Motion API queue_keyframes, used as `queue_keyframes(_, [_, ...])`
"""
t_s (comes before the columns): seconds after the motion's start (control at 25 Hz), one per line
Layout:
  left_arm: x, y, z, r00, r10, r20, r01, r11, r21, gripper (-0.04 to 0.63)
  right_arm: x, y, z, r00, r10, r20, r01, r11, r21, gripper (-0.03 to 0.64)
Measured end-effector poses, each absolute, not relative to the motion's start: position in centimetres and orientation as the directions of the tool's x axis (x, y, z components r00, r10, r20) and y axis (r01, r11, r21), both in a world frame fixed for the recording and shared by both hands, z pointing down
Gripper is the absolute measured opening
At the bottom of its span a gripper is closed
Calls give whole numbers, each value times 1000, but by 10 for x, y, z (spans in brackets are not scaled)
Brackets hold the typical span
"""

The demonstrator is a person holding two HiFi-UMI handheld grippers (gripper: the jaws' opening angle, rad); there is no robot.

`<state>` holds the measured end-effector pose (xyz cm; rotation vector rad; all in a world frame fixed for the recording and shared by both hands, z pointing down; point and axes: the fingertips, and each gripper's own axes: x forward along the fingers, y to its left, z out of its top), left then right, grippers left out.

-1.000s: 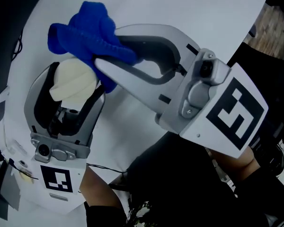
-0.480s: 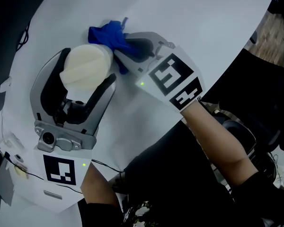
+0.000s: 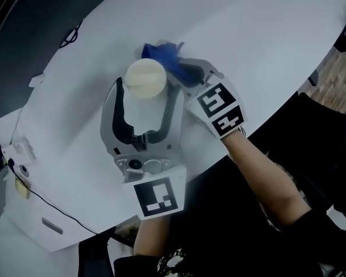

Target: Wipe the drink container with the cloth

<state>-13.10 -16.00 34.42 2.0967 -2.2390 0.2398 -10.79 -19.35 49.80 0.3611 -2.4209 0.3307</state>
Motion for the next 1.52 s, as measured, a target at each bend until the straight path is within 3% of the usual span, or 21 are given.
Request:
queue_keyframes(0.12, [-138,-168,347,-150,-971,185,-986,134,-94,310,-109,-191,498,-756,-170,632,-324,937,-135,52])
queue_keyframes(0.24, [-139,-165,352,-127,-971,202,-990,112,-83,275,-107,-192,490,-783,-131,608,-276,949,-152,57])
queue_keyframes(0.32, [-138,-162,356,-24,-980,197,-998,12,-62,270,-104,-196,465,-823,-117,556,-241,958,-154,64])
queue_keyframes(0.48, [-127,-160,354,247,-953,174,-961,-264,-83,265,-103,-205,368,-942,-77,327,-158,961,-229,64])
queue_keyframes(0.64, [-122,-167,351,345,-922,175,-929,-362,-75,262,-107,-210,327,-976,-61,211,-115,961,-251,64])
queue_keyframes(0.8, [-126,-169,353,344,-925,165,-934,-355,-44,261,-111,-210,355,-966,-58,251,-131,950,-284,63])
queue_keyframes(1.08, [-129,-168,350,351,-928,125,-935,-354,-4,259,-119,-215,453,-897,-34,440,-183,936,-302,51])
queue_keyframes(1.28, [-129,-169,348,356,-927,118,-933,-359,-9,259,-123,-211,488,-810,-23,586,-166,967,-191,51])
queue_keyframes(1.4, [-130,-168,351,268,-942,200,-953,-289,-85,261,-122,-210,495,-786,-42,617,-153,980,-129,51])
queue_keyframes(1.52, [-133,-164,344,67,-976,208,-978,-105,-182,293,-122,-211,495,-784,-66,617,-153,984,-89,51])
